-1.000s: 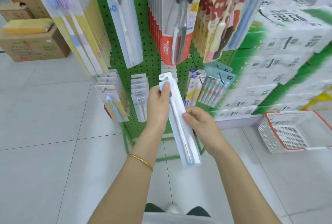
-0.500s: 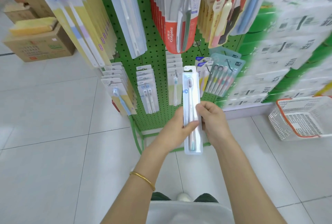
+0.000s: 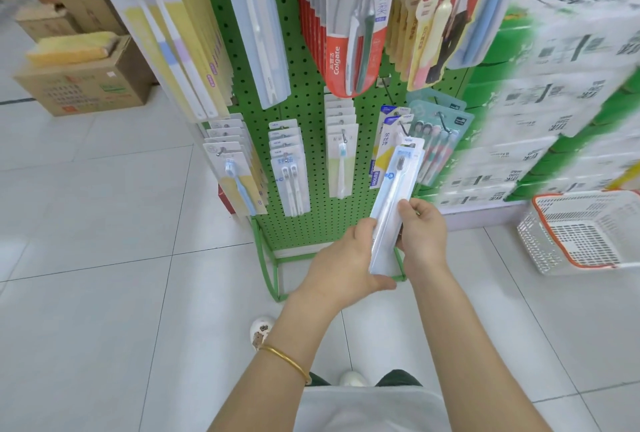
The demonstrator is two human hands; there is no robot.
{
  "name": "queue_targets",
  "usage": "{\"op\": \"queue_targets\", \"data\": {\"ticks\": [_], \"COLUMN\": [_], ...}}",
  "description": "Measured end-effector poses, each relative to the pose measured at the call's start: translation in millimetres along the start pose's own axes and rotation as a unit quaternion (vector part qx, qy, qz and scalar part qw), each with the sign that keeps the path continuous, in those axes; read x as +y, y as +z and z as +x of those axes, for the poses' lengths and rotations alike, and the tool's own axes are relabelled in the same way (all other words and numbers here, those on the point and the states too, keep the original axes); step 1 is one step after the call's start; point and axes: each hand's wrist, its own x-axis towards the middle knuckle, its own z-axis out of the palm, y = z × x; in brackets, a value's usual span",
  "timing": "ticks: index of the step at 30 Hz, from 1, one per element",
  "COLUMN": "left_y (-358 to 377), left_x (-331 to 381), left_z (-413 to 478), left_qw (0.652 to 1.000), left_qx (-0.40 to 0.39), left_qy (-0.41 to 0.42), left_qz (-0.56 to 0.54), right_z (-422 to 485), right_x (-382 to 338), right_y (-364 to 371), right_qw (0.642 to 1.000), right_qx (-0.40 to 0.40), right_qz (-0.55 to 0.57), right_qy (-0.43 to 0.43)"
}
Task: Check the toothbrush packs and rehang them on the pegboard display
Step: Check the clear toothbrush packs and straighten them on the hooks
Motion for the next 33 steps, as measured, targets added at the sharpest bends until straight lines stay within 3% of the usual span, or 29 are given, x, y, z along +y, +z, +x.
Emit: {"op": "queue_targets", "data": {"ticks": [4,8,13,16,18,25,28,33], "left_y": [0,-6,-6,-4,-3,-10,-22,-50], "left_x": [-2,-8,-14,-14,-14,-7,-6,-8], "left_z": [-3,-4,1,4,7,22,29,44], "left_qw": [1.0,0.991,0.967,0.936,0.923,0.948,0.932,0.914], "left_qx": [-0.009,-0.046,-0.055,-0.051,-0.034,0.039,0.064,0.178], "left_qy": [-0.007,-0.029,-0.045,-0.064,-0.075,-0.04,-0.054,-0.069], "left_qz": [-0.013,-0.124,-0.244,-0.341,-0.375,-0.314,-0.352,-0.359], "right_z": [-7,-10,-6,-7,-7,-3,1,5], "right_x": [-4,-6,-7,-12,-14,-23,-26,-31], "right_y": [1,1,0,-2,-3,-7,-9,-11], "right_qw": [0.998,0.99,0.995,0.993,0.992,0.977,0.967,0.945], "right_qx": [-0.047,-0.11,-0.083,-0.111,-0.125,-0.213,-0.253,-0.322], "right_qz": [0.023,0.064,0.049,0.025,0.021,-0.009,-0.024,-0.057], "right_qy": [0.016,0.054,0.034,0.017,0.011,-0.002,-0.009,-0.01]}}
